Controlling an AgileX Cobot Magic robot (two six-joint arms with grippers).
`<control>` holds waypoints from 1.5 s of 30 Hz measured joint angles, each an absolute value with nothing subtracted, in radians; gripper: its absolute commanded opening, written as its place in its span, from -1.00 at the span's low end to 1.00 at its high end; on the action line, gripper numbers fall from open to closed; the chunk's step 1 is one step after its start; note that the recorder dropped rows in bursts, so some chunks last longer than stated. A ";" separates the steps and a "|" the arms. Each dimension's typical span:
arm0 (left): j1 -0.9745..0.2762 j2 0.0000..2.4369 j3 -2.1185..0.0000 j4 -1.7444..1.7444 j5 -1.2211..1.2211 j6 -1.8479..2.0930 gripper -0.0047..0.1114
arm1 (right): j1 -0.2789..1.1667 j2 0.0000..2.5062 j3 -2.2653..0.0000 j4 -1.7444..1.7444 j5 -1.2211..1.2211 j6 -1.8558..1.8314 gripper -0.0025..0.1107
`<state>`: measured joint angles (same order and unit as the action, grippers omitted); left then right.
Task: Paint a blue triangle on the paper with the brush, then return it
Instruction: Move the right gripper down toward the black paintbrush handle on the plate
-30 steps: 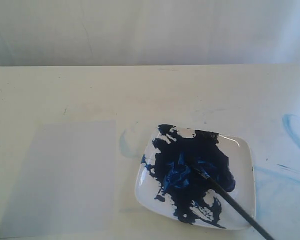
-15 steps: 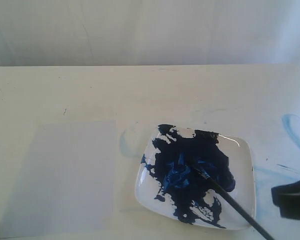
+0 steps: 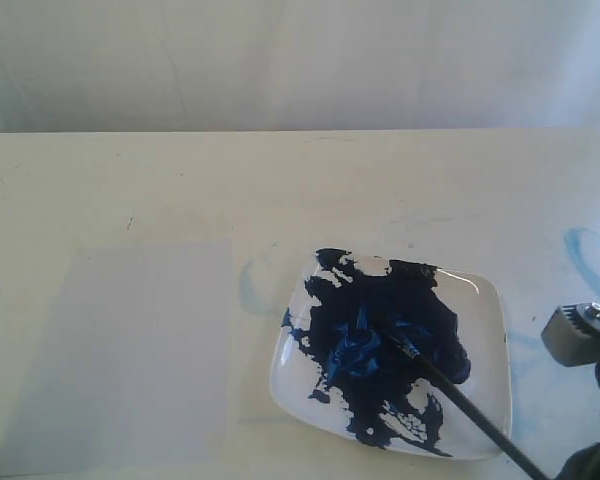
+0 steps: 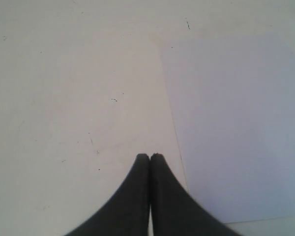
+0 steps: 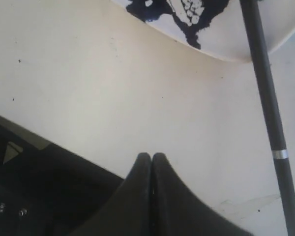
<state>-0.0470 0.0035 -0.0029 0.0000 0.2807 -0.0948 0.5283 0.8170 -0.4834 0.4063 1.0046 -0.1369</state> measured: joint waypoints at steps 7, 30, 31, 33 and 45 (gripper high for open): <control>-0.047 0.004 -0.003 0.000 0.281 -0.095 -0.92 | 0.654 0.954 -0.480 0.283 0.928 0.049 -0.96; -0.047 0.004 -0.003 0.000 0.281 -0.095 -0.92 | 0.687 1.379 -0.480 -0.374 0.765 0.608 -0.96; -0.047 0.004 -0.003 0.000 0.281 -0.095 -0.92 | 0.687 1.379 -0.480 -0.393 0.760 0.629 -0.96; -0.047 0.004 -0.003 0.000 0.281 -0.095 -0.92 | 0.687 1.380 -0.480 -0.437 0.742 0.670 -0.96; -0.047 0.004 -0.003 0.000 0.281 -0.095 -0.92 | 0.687 1.381 -0.480 -0.608 0.663 0.791 -0.96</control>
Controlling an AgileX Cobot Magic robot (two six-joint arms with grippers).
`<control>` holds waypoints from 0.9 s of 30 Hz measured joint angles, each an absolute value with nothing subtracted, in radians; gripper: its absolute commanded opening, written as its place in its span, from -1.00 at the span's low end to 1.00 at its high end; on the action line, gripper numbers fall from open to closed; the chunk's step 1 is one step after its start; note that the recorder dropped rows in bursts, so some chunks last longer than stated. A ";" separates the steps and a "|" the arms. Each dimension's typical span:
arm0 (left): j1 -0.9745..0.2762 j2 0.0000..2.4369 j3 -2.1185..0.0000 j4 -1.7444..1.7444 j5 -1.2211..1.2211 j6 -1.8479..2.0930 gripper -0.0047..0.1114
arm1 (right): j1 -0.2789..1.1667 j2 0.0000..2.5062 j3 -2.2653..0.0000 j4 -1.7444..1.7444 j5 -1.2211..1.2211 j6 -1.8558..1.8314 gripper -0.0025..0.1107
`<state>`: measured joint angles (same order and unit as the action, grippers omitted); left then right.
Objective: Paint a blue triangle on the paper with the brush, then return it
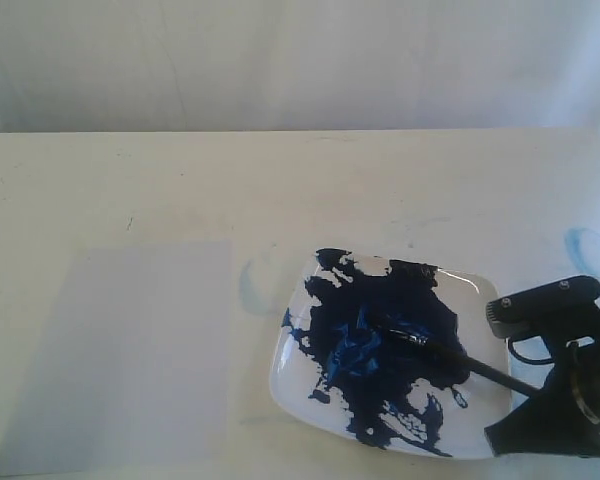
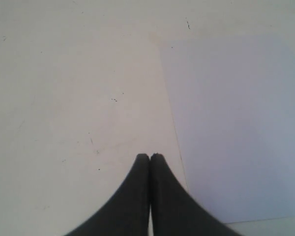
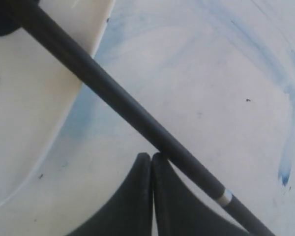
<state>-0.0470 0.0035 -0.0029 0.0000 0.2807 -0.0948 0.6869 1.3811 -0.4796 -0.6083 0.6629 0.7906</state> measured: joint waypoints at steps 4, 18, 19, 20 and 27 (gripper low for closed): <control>-0.047 0.004 -0.003 0.000 0.281 -0.095 -0.92 | 0.687 1.381 -0.480 -0.634 0.663 0.805 -0.96; -0.047 0.004 -0.003 0.000 0.281 -0.095 -0.92 | 0.687 1.448 -0.508 -0.725 0.661 0.882 -0.96; -0.047 0.004 -0.003 0.000 0.281 -0.095 -0.92 | 0.687 1.448 -0.513 -0.733 0.659 0.886 -0.96; -0.047 0.004 -0.003 0.000 0.281 -0.095 -0.92 | 0.687 1.448 -0.518 -0.740 0.659 0.889 -0.96; -0.047 0.004 -0.003 0.000 0.281 -0.095 -0.92 | 0.687 1.450 -0.535 -0.791 0.655 0.932 -0.96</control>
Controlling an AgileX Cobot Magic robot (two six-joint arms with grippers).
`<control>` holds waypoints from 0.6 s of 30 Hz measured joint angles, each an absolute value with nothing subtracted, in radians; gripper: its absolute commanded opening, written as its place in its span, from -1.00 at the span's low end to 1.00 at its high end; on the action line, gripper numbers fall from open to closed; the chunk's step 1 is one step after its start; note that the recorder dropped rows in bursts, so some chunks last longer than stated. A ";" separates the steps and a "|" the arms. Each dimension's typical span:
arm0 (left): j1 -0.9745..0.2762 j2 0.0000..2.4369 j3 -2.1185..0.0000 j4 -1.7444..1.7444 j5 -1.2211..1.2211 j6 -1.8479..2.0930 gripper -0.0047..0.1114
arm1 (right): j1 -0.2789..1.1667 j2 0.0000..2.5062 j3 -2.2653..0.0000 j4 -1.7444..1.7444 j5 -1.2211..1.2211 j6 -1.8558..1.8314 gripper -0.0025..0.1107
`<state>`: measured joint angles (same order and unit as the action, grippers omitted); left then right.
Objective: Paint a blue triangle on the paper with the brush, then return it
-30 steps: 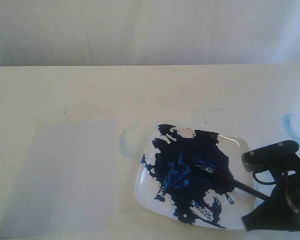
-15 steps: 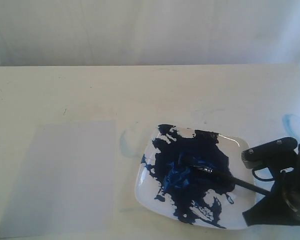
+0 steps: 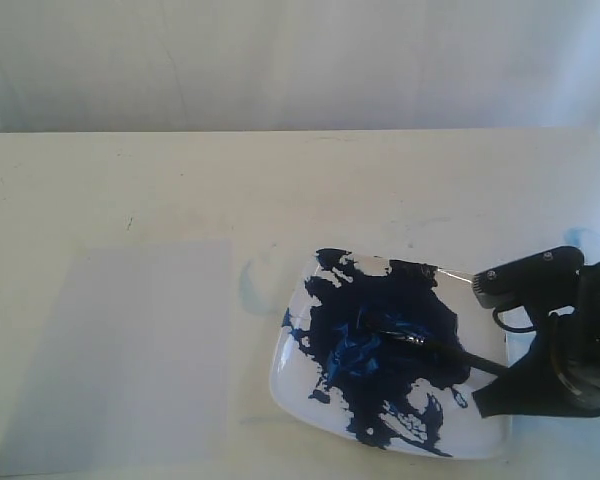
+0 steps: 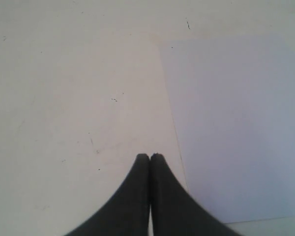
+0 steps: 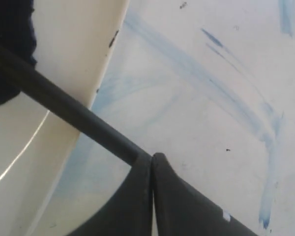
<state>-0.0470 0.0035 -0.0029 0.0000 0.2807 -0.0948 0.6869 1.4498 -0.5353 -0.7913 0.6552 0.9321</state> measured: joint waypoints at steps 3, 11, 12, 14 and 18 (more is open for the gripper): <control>-0.047 0.004 -0.003 0.000 0.281 -0.095 -0.92 | 0.687 1.450 -0.544 -0.760 0.678 0.936 -0.96; -0.047 0.004 -0.003 0.000 0.281 -0.095 -0.92 | 0.687 1.437 -0.546 -0.537 0.695 0.835 -0.96; -0.047 0.004 -0.003 0.000 0.281 -0.095 -0.92 | 0.687 1.437 -0.546 -0.526 0.695 0.827 -0.96; -0.047 0.004 -0.003 0.000 0.281 -0.095 -0.92 | 0.687 1.437 -0.546 -0.524 0.687 0.826 -0.96; -0.047 0.004 -0.003 0.000 0.281 -0.095 -0.92 | 0.687 1.445 -0.546 -0.584 0.665 0.868 -0.96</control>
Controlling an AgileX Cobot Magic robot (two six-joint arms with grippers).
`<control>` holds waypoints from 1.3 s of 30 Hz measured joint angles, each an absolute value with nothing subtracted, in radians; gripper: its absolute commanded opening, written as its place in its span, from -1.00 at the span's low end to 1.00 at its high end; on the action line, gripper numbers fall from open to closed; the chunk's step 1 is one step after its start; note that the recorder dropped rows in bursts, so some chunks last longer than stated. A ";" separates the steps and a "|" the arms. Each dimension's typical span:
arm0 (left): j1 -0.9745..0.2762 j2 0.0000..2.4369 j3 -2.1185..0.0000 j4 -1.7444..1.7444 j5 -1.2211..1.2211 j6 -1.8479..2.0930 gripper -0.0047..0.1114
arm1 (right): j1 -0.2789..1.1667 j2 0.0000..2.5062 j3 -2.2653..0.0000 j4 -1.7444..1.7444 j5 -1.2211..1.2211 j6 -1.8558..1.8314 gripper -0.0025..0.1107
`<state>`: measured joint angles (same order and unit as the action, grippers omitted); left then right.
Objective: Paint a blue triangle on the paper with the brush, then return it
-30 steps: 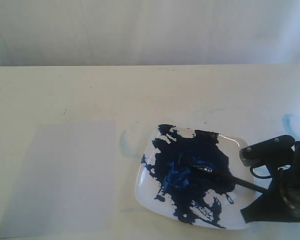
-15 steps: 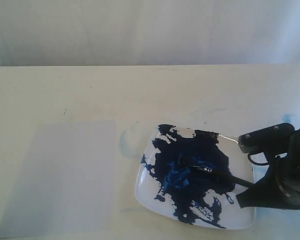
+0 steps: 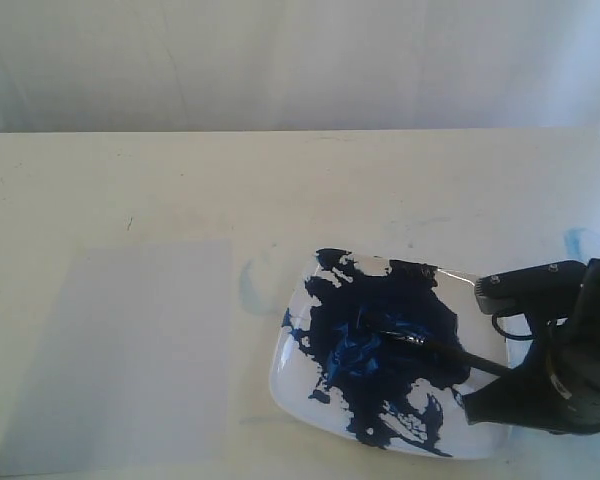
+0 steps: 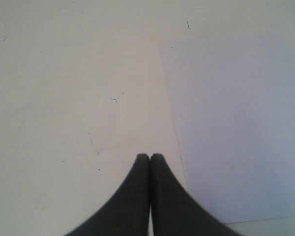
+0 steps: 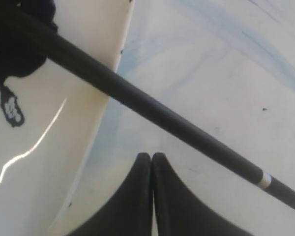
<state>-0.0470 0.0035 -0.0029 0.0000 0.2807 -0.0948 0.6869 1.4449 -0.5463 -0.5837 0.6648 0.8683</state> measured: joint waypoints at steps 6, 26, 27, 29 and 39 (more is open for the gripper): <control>-0.047 0.004 -0.003 0.000 0.281 -0.095 -0.92 | 0.665 1.501 -0.546 -0.690 0.640 0.972 -0.96; -0.047 0.004 -0.003 0.000 0.281 -0.095 -0.92 | 0.493 1.463 -0.591 -0.733 0.504 1.102 -0.96; -0.047 0.004 -0.003 0.000 0.281 -0.095 -0.92 | 0.493 1.424 -0.582 -0.706 0.491 1.136 -0.96; -0.047 0.004 -0.003 0.000 0.281 -0.095 -0.92 | 0.493 1.334 -0.550 -0.637 0.425 1.225 -0.96; -0.047 0.004 -0.003 0.000 0.281 -0.095 -0.92 | 0.493 1.201 -0.425 -0.581 0.244 1.728 -0.96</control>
